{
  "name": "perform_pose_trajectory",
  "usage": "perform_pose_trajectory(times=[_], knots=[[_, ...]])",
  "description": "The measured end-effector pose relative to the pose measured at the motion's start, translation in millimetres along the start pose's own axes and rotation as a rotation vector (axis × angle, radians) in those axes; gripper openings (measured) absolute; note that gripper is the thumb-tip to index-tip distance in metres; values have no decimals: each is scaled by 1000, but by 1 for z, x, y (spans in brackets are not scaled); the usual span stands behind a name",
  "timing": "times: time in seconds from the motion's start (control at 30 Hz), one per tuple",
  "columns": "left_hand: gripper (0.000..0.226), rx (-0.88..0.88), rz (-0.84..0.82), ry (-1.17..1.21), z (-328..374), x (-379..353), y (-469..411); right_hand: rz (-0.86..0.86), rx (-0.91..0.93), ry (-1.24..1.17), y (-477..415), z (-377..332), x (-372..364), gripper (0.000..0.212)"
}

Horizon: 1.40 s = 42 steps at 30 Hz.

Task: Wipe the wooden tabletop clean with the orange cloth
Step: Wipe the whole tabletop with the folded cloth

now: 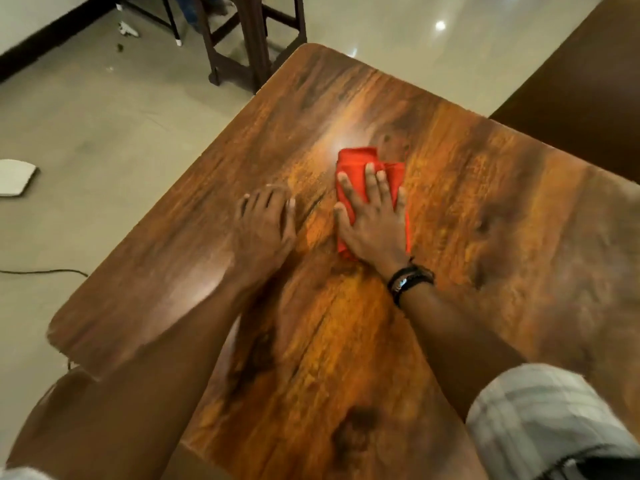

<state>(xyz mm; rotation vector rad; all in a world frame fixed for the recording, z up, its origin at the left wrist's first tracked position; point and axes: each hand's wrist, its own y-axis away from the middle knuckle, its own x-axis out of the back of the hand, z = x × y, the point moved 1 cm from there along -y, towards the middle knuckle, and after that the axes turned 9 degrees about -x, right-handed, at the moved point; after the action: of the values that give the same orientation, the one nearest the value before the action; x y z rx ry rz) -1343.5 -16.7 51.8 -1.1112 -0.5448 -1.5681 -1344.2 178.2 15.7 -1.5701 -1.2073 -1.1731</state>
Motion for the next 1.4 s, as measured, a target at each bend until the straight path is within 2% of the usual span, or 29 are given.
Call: perform_pose_trajectory(times=[0.1, 0.2, 0.4, 0.53, 0.67, 0.83, 0.97, 1.1, 1.2, 1.3, 1.4], knots=[[35, 11, 83, 78, 35, 7, 66, -15, 27, -52, 80, -7, 5, 59], [36, -7, 89, 122, 62, 12, 130, -62, 46, -78, 163, -9, 13, 60], [49, -25, -73, 251, 112, 13, 216, -128, 22, -59, 289, 20, 38, 58], [53, -37, -129, 252, 158, -1, 245, -122, -25, -42, 333, 62, 53, 56], [57, -95, -186, 269, 206, -21, 263, -97, -142, -31, 350, 131, 68, 56], [59, -141, -305, 310, 268, -61, 275, -33, -373, -14, 368, 254, 99, 57], [61, -224, -355, 257, 332, -98, 279, 59, -551, 62, 394, 378, 127, 57], [68, -237, -400, 226, 405, -144, 288, -9, -708, 143, 440, 534, 159, 63], [68, -266, -405, 138, 451, -175, 296, 37, -812, 101, 481, 621, 180, 60], [64, -252, -388, 112, 476, -189, 303, 114, -871, 66, 483, 622, 189, 59], [61, -252, -352, 141, 486, -192, 316, 75, -846, 22, 484, 577, 183, 62]])
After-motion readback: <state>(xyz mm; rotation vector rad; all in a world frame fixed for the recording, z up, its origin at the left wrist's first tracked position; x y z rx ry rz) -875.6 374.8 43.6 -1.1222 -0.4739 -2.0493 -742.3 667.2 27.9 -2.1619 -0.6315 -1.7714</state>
